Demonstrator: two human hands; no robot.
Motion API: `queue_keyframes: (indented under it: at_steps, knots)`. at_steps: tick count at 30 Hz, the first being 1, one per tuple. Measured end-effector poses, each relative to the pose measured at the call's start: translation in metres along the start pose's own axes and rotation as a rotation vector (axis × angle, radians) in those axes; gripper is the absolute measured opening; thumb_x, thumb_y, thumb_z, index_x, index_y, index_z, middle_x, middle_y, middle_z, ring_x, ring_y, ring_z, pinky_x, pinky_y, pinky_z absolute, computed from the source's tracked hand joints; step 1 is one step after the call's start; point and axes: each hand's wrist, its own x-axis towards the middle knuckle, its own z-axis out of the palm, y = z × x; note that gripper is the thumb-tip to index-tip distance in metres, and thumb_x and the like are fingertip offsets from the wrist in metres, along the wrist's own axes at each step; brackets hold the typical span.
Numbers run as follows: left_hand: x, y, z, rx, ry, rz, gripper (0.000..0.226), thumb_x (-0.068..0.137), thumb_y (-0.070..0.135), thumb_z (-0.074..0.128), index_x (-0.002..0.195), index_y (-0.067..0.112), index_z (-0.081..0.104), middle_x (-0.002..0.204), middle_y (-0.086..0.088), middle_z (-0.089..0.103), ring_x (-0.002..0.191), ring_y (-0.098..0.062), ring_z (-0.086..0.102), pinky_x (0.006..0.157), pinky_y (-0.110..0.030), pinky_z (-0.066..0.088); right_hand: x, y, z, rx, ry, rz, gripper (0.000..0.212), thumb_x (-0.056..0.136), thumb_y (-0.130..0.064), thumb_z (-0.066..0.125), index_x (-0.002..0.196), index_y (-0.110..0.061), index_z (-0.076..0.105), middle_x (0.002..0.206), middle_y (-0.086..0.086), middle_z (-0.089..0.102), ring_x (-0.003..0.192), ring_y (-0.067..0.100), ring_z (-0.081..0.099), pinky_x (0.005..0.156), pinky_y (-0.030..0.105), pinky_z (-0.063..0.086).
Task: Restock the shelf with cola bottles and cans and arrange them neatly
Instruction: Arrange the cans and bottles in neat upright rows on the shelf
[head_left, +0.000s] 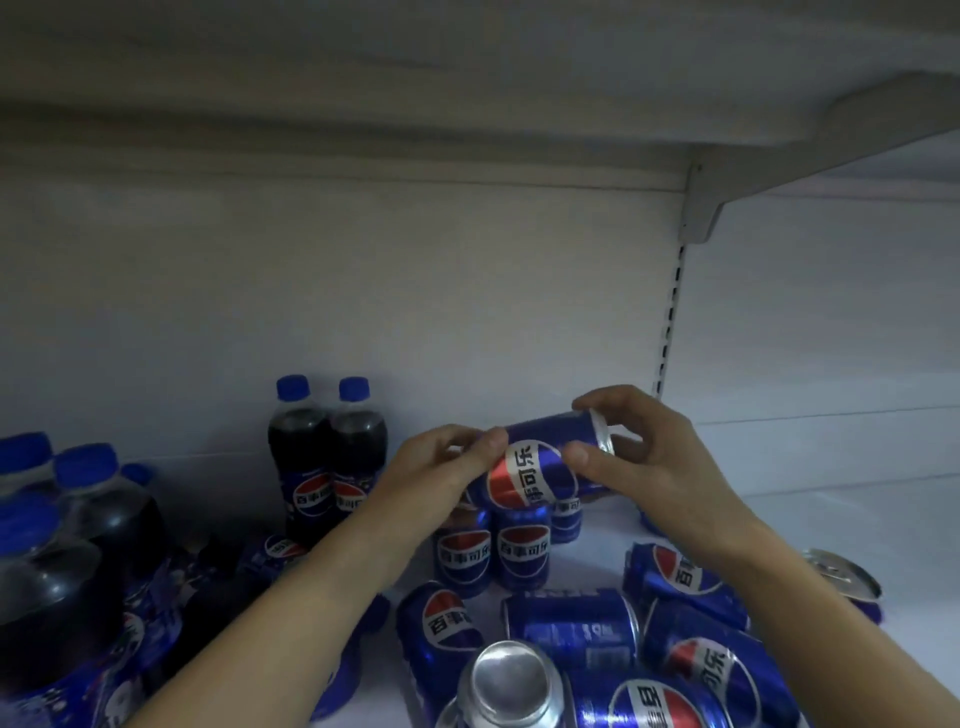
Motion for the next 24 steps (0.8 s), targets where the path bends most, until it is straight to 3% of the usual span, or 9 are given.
queue_keyframes:
  at_steps: [4,6,8,11,14,17,19,24]
  knots:
    - [-0.001,0.003,-0.008,0.001,-0.105,-0.010,0.031,0.085,0.049,0.068,0.110,0.031,0.070,0.098,0.007,0.076,0.096,-0.016,0.073,0.093,-0.046,0.059,-0.003,0.009,0.008,0.169,0.025,0.088,0.046,0.078,-0.029,0.080,0.119,-0.016,0.062,0.120,0.011,0.067,0.096,0.032,0.074,0.078,0.052,0.061]
    - [0.002,0.003,-0.007,-0.040,-0.035,0.009,0.025,0.087,0.038,0.073,0.110,0.029,0.070,0.093,0.007,0.076,0.092,-0.017,0.075,0.089,-0.050,0.060,-0.003,0.010,0.009,0.180,0.004,0.096,0.050,0.076,-0.029,0.085,0.117,-0.017,0.059,0.120,0.011,0.066,0.096,0.031,0.074,0.077,0.050,0.062]
    - [0.004,0.004,-0.001,-0.020,0.073,0.075,0.027,0.084,0.037,0.076,0.109,0.029,0.068,0.091,0.006,0.075,0.086,-0.011,0.074,0.082,-0.046,0.062,-0.002,0.009,0.010,-0.039,-0.045,0.045,0.062,0.066,-0.031,0.093,0.115,-0.025,0.055,0.115,0.000,0.066,0.094,0.020,0.073,0.075,0.039,0.063]
    - [0.002,0.007,0.015,0.181,0.182,0.246,0.039,0.077,0.048,0.080,0.112,0.036,0.066,0.097,0.016,0.069,0.086,-0.001,0.070,0.076,-0.028,0.062,-0.001,0.005,0.019,-0.531,-0.052,-0.080,0.074,0.063,-0.042,0.094,0.121,-0.038,0.049,0.109,-0.018,0.064,0.094,-0.003,0.066,0.075,0.015,0.056]
    - [0.003,0.008,0.027,0.274,0.197,0.365,0.044,0.073,0.051,0.083,0.112,0.038,0.067,0.099,0.020,0.070,0.088,0.006,0.067,0.075,-0.017,0.058,0.000,0.004,0.025,-0.637,-0.049,-0.200,0.081,0.068,-0.049,0.089,0.135,-0.042,0.044,0.115,-0.024,0.063,0.101,-0.007,0.062,0.080,0.008,0.048]
    - [0.011,0.009,0.028,0.219,0.169,0.349,0.048,0.080,0.053,0.074,0.125,0.036,0.065,0.111,0.018,0.069,0.090,0.002,0.069,0.075,-0.019,0.059,0.003,0.006,0.016,-0.457,-0.041,-0.180,0.075,0.075,-0.031,0.088,0.137,-0.031,0.045,0.111,-0.021,0.067,0.098,-0.007,0.065,0.078,0.007,0.049]
    - [0.018,0.006,0.023,0.237,0.129,0.346,0.044,0.091,0.049,0.064,0.132,0.036,0.061,0.118,0.020,0.067,0.094,0.002,0.069,0.082,-0.020,0.057,0.010,0.012,0.000,-0.479,0.009,-0.123,0.072,0.075,-0.024,0.087,0.134,-0.028,0.045,0.105,-0.020,0.068,0.093,-0.007,0.066,0.075,0.008,0.050]
    - [0.031,-0.024,0.019,0.784,0.033,0.354,0.033,0.100,0.028,0.060,0.133,0.029,0.063,0.127,0.012,0.064,0.103,-0.002,0.058,0.093,-0.022,0.048,0.028,0.053,-0.025,-0.640,0.094,0.098,0.078,0.066,-0.035,0.091,0.130,-0.028,0.046,0.115,-0.007,0.062,0.099,0.012,0.063,0.084,0.025,0.053]
